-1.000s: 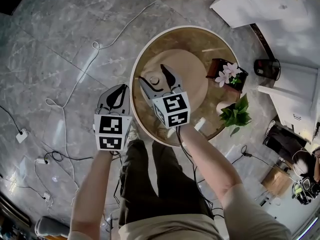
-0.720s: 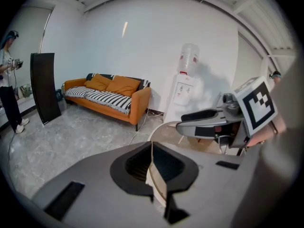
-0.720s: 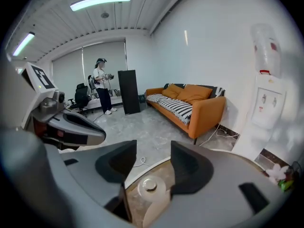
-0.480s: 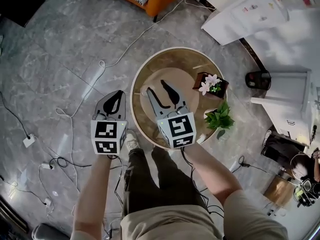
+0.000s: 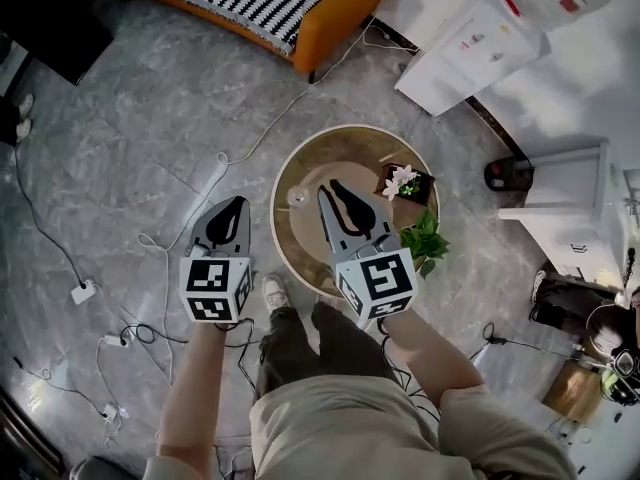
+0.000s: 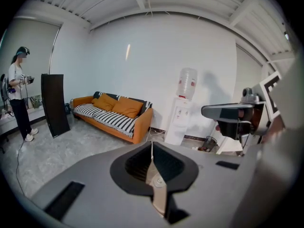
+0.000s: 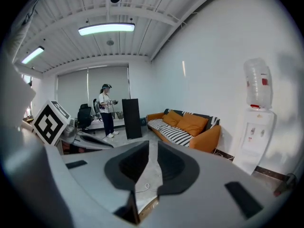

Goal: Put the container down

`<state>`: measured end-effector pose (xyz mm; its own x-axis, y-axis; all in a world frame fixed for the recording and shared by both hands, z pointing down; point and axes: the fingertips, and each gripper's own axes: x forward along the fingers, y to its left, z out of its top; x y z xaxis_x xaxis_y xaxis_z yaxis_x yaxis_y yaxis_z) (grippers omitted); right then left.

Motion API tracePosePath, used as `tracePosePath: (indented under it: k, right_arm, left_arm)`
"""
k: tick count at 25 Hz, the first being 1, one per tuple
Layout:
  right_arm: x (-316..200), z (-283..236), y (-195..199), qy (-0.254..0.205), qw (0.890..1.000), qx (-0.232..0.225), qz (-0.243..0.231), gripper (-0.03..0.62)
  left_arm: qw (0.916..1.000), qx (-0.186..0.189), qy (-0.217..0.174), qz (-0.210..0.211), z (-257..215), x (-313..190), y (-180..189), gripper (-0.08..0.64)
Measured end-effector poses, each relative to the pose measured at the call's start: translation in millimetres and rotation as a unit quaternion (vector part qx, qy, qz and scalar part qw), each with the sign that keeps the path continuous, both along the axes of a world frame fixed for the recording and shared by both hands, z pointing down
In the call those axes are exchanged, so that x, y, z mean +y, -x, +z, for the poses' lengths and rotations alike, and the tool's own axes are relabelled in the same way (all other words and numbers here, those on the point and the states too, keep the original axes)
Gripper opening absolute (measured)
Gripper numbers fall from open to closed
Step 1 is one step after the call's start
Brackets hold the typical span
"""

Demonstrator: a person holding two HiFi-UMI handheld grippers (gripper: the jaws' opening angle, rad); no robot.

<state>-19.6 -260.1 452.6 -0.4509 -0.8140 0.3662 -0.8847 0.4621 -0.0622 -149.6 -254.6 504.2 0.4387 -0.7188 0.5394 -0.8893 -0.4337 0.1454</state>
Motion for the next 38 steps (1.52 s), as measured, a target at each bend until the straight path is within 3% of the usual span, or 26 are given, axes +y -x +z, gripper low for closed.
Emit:
tracePosePath:
  k: [8,16,27,38]
  right_arm:
    - [38,-101,-13,-0.031,0.999,-0.034,-0.003,0.032]
    - [81,-157,-41,-0.009,0.998,-0.062,0.009,0.009]
    - [126,-185,-50,-0.011,0.999,-0.031,-0.018,0.002]
    - [138,-208,-48,-0.034,0.998,-0.028,-0.04,-0.003]
  left_arm:
    - [0.9986,0.007,-0.049,0.016,-101,31,-4,0.014]
    - [0.995,0.008,-0.091,0.04,-175,71,-20,0.014]
    - [0.992,-0.025,-0.108,0.061,-204,112,-36,0.014]
    - [0.9872,-0.026,-0.142,0.069,-232,124,-48,0.014]
